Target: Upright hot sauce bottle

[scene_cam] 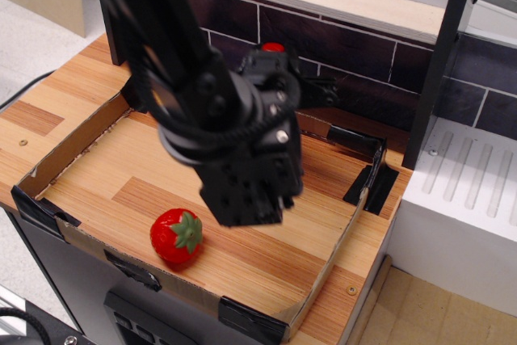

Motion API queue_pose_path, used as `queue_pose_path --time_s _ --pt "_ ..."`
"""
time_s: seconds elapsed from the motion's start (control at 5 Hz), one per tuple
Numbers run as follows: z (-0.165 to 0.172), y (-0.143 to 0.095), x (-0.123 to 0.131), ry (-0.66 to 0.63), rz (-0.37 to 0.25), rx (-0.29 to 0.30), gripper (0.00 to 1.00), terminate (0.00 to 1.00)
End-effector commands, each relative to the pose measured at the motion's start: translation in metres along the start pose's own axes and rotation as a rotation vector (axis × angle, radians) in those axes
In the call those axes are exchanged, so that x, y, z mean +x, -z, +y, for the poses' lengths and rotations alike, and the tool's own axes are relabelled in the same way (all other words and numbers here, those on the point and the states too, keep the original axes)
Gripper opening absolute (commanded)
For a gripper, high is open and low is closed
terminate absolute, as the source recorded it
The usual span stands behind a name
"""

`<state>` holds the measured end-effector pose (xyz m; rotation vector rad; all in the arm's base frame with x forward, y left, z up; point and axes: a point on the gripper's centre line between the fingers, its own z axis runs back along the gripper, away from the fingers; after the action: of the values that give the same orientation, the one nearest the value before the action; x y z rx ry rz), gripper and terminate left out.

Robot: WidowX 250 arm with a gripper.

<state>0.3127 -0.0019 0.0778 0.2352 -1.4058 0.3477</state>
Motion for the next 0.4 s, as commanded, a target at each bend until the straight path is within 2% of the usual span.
queue_pose_path --time_s 0.0,0.2 --pt "-0.0051 -0.0113 -0.0031 -0.092 -0.036 0.002 1.0 0.0" --pt "-0.0067 -0.0159 -0.006 -0.053 0.023 -0.018 1.0 0.0"
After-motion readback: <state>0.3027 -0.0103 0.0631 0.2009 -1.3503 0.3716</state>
